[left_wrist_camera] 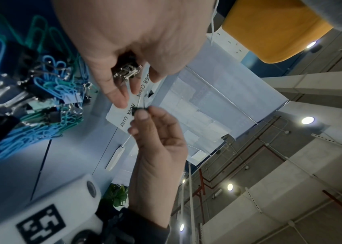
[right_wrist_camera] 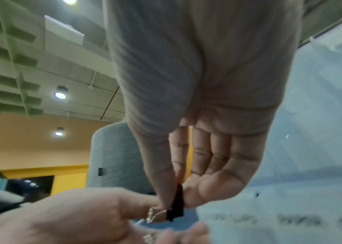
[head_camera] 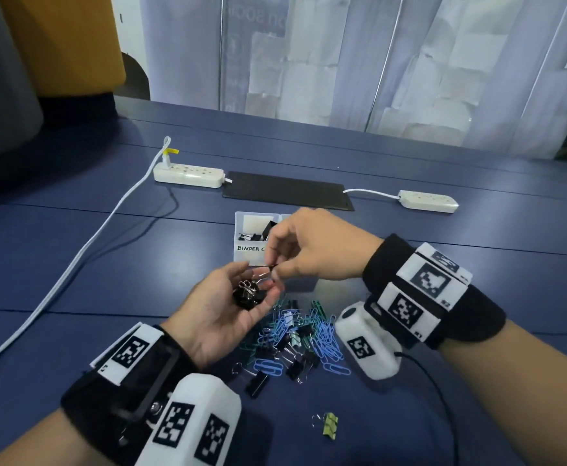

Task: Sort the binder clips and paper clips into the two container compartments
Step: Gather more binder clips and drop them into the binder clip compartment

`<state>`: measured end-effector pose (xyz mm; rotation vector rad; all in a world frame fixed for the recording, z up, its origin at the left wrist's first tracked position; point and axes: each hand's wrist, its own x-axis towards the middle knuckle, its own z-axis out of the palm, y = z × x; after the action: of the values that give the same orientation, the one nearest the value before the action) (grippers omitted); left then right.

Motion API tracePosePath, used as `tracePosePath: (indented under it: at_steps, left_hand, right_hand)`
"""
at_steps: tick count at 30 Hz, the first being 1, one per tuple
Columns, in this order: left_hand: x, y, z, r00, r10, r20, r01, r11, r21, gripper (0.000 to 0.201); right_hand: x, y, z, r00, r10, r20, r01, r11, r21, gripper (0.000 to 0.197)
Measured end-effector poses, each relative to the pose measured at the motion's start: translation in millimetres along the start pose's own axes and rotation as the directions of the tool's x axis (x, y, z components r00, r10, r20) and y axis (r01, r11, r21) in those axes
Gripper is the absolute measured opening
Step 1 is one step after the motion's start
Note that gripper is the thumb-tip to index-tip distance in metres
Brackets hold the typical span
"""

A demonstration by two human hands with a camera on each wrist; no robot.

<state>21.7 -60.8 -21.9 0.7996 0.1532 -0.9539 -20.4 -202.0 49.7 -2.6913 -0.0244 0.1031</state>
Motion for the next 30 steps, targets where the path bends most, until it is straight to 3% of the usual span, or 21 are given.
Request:
tracePosePath:
  at_steps: [2,5,6,10,13,25,30]
  left_hand:
    - [-1.8,-3.4,0.4,0.998,-0.043,0.045,0.044,0.999,-0.025,0.029]
    - [-3.2,-3.3,-4.8,0.998,-0.052,0.022,0.054,0.996,-0.069,0.028]
    - [-3.0,-0.6,-8.7,0.999,-0.036,0.002,0.036,0.997,-0.065,0.029]
    - [-4.7,16.4,-20.2,0.998,0.01,-0.068,-0.013,0.999,-0.04,0.03]
    - [-8.8,24.9,-19.6,0.993,0.052,-0.102,-0.059,0.996,-0.066,0.034]
    - [-12.0,19.8,-24.5,0.993,0.055,-0.102,-0.059,0.998,-0.038,0.034]
    - [-11.9,16.7,-24.3,0.996,0.046,-0.077,-0.048,0.999,-0.02,0.032]
  right_hand:
    - [2.5,-7.2,11.9,0.999,-0.032,0.01,0.032,0.999,-0.026,0.011]
    - [-3.6,-16.9,19.1,0.993,-0.054,-0.109,0.041,0.992,-0.119,0.011]
    - [-8.9,-21.9,20.6,0.993,-0.064,-0.095,0.052,0.991,-0.122,0.011]
    - [-35.7,-47.2,41.8,0.971,-0.147,0.191,0.175,0.975,-0.138,0.016]
    - [-42.6,-53.4,64.4,0.953,-0.14,0.268,0.194,0.963,-0.187,0.022]
    - [-51.0,-45.4,72.1,0.959,-0.156,0.238,0.188,0.975,-0.121,0.018]
    - [-44.3,-44.1,44.5,0.99,-0.122,0.072,0.129,0.988,-0.09,0.016]
